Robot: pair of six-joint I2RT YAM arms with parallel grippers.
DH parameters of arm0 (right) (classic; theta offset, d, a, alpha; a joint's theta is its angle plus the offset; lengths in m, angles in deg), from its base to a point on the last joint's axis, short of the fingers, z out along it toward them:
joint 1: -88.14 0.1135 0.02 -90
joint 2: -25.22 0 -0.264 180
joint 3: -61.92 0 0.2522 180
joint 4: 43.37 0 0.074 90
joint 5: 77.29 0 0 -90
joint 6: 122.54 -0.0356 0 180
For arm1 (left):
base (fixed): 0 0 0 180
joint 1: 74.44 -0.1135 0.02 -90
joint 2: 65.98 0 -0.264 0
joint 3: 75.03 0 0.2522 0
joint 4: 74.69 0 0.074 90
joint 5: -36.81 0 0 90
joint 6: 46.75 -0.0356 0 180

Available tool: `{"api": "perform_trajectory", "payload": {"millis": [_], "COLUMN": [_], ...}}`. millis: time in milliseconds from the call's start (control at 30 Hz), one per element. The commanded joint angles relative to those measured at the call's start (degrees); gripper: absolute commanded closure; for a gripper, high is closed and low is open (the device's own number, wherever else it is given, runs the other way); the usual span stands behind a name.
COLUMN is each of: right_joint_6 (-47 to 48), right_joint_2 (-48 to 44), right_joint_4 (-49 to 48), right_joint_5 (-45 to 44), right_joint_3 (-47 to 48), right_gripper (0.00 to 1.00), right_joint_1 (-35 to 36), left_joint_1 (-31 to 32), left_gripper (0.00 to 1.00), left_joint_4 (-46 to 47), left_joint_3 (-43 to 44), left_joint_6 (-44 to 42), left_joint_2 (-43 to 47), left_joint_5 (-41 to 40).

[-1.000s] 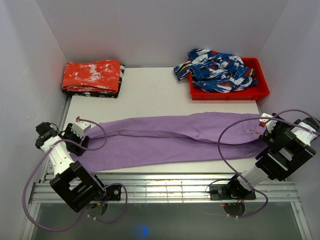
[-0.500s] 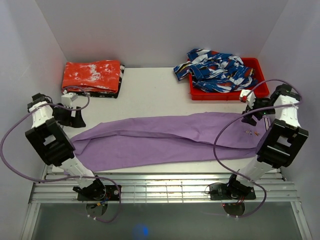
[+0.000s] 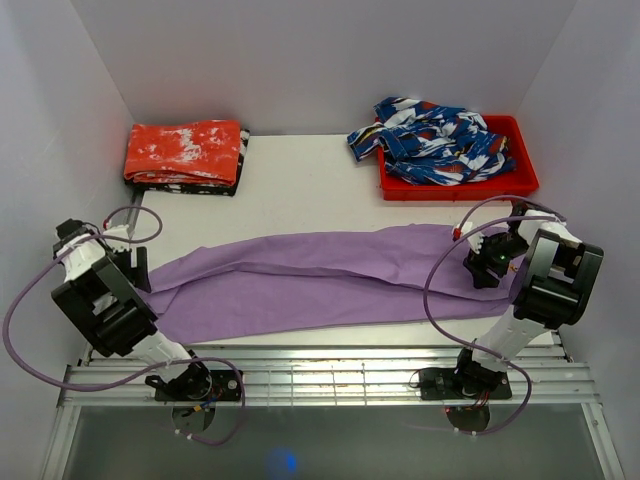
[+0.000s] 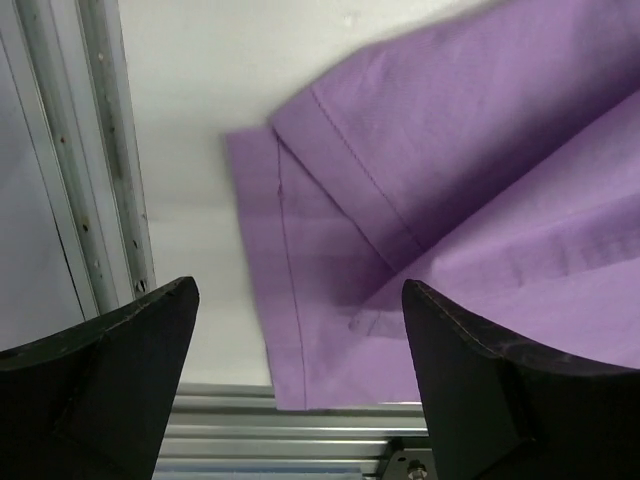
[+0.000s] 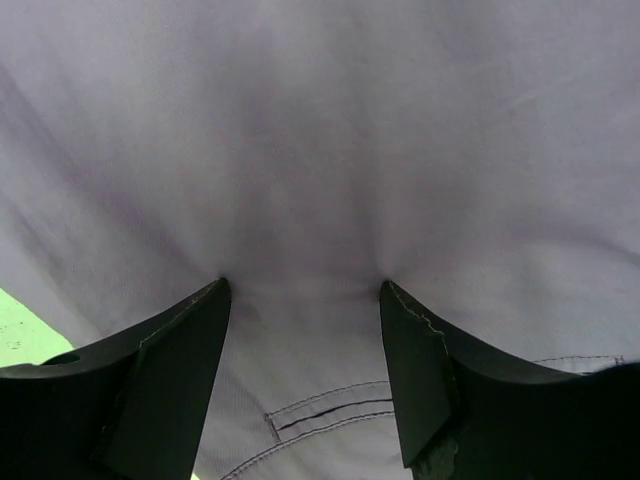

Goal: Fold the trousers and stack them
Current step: Fold the trousers

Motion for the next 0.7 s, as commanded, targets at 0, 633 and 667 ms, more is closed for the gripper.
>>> {"api": "perform_trajectory", "payload": {"millis": [0,633,667], "right_joint_6": [-0.56,-12.95,-14.17], "right_joint_2": [0.49,11.29,11.65], "right_joint_4": [-3.32,-11.58,-11.75], "right_joint_5": [-4.89,-6.13,-5.78], "right_joint_3": [-1.20,8.37,10.38], "right_gripper": [0.33,0.40,0.40], "right_joint_1": [0.54,0.54,0.54], "left_joint_1": [0.76,5.06,5.24], "left_gripper": [0.09,1.00,1.00], "left_joint_4": [4.99,10.71,10.27], "left_joint_3": [-3.29,21.11,23.22], "left_joint_6": [2.19,15.63,15.82], "left_joint_2": [1.55,-26.84,-27.72], "left_joint_5": [-5.28,3.41,4.02]}}
